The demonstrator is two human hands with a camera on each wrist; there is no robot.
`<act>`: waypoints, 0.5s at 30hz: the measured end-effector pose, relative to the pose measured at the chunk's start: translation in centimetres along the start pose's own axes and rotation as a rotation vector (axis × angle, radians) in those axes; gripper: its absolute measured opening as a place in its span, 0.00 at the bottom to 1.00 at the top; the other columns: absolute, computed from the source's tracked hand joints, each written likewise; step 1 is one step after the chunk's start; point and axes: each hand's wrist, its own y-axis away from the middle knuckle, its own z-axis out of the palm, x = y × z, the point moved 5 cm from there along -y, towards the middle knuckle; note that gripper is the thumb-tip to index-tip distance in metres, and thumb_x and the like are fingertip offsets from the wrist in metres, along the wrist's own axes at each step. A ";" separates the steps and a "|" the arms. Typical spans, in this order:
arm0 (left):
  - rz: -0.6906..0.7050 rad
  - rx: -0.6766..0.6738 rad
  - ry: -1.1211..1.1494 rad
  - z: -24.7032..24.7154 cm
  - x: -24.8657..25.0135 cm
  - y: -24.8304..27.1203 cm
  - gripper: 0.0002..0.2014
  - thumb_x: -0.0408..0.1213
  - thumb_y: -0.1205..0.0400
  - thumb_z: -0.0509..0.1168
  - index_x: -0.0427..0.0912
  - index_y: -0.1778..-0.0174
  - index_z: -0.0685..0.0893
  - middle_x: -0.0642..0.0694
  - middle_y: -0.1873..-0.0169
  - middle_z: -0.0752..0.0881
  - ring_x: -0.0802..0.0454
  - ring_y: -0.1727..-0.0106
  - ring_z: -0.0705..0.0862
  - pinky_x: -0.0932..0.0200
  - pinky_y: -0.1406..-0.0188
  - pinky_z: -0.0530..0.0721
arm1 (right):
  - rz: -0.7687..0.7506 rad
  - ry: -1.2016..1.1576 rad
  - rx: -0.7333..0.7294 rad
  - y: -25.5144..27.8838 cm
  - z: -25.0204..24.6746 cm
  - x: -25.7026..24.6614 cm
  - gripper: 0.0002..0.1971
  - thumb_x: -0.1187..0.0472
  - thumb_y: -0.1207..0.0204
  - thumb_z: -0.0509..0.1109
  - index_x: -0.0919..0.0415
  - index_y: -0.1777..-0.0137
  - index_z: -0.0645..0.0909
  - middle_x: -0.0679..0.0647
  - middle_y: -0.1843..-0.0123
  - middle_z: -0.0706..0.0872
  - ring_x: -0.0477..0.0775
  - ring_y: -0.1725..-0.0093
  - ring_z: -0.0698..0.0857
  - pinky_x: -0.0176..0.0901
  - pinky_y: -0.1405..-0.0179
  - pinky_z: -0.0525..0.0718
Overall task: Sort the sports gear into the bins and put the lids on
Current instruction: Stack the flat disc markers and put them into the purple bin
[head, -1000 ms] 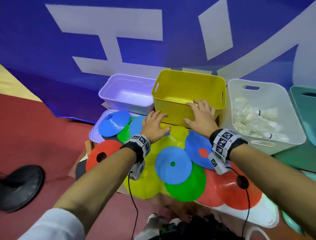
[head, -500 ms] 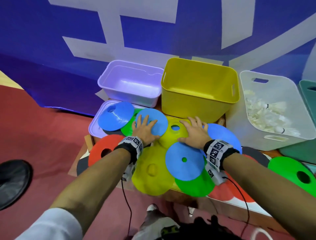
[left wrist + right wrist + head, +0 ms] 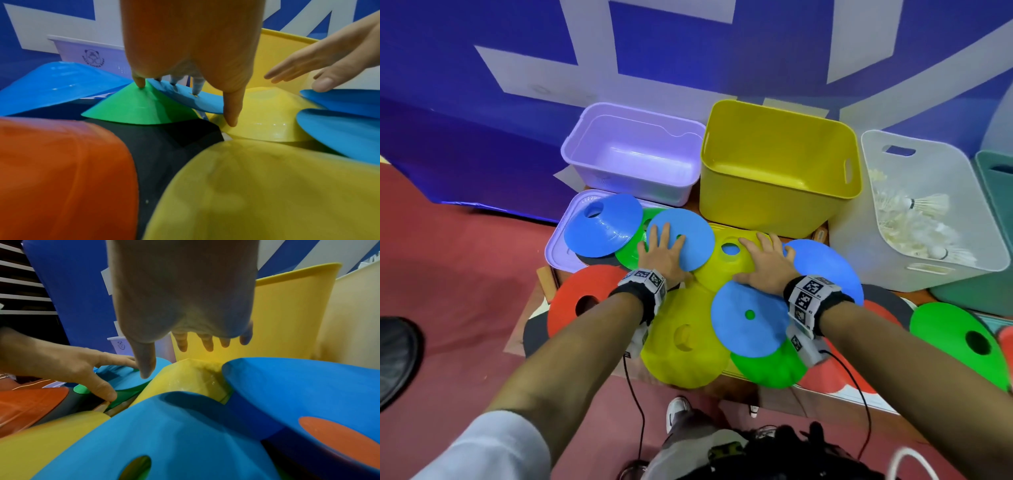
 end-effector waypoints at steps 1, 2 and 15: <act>-0.003 0.004 -0.013 0.0 0.0 0.0 0.48 0.65 0.24 0.66 0.56 0.14 0.46 0.43 0.15 0.34 0.36 0.15 0.35 0.33 0.19 0.51 | 0.002 -0.001 0.004 0.0 0.0 0.1 0.44 0.34 0.25 0.68 0.41 0.15 0.49 0.54 0.12 0.46 0.61 0.14 0.41 0.71 0.22 0.50; -0.005 0.009 -0.024 0.1 0.0 -0.1 0.48 0.65 0.23 0.66 0.55 0.14 0.46 0.42 0.15 0.34 0.36 0.15 0.35 0.34 0.19 0.51 | 0.004 -0.004 0.006 0.0 0.0 0.2 0.44 0.33 0.25 0.68 0.41 0.15 0.49 0.54 0.12 0.47 0.61 0.14 0.41 0.72 0.22 0.51; 0.062 0.222 0.303 -3.3 0.3 0.9 0.41 0.59 0.30 0.75 0.56 0.21 0.66 0.45 0.17 0.58 0.39 0.19 0.56 0.42 0.26 0.62 | -0.112 -0.067 0.076 0.1 -1.5 -0.4 0.44 0.36 0.25 0.69 0.42 0.14 0.48 0.54 0.12 0.47 0.58 0.14 0.43 0.69 0.21 0.49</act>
